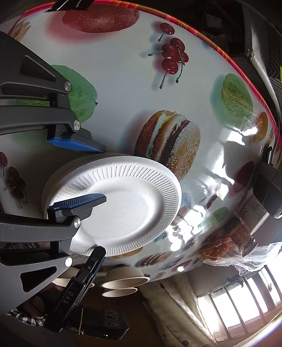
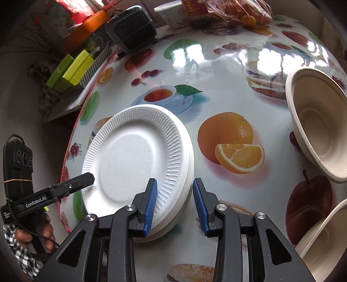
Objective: Organize plates and bowls
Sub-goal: 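Open the right gripper on the stacked plate rim while the left gripper opens too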
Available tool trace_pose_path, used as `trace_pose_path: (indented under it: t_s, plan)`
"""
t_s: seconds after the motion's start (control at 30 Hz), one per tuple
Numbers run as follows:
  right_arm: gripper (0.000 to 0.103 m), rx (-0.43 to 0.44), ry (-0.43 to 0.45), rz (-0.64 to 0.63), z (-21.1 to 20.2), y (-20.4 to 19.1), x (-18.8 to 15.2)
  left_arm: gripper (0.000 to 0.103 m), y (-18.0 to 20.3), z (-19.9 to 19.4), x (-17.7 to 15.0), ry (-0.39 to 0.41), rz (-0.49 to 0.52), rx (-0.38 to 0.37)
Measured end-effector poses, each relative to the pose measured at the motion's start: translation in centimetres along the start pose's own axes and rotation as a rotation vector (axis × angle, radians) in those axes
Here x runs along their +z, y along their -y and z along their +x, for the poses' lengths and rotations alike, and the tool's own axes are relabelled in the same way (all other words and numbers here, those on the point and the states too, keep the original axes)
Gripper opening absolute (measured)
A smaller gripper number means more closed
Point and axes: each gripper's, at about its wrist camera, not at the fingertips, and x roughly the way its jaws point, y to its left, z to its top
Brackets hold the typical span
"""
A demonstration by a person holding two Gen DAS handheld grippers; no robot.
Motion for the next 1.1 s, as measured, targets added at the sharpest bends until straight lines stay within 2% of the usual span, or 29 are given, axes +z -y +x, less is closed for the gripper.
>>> trace_pose_path:
  t_s: [0.6,0.97,1.1]
  plan:
    - [0.034,-0.019,-0.016,0.008,1.8,0.0,4.3,0.039,0.4,1.2,4.4,-0.004,0.009,0.034]
    - [0.035,-0.020,-0.002,0.005,1.7,0.1,4.6,0.039,0.4,1.4,4.4,-0.005,0.025,0.058]
    - [0.043,-0.028,0.013,0.006,1.4,0.2,4.2,0.039,0.0,0.9,4.1,0.014,0.031,0.089]
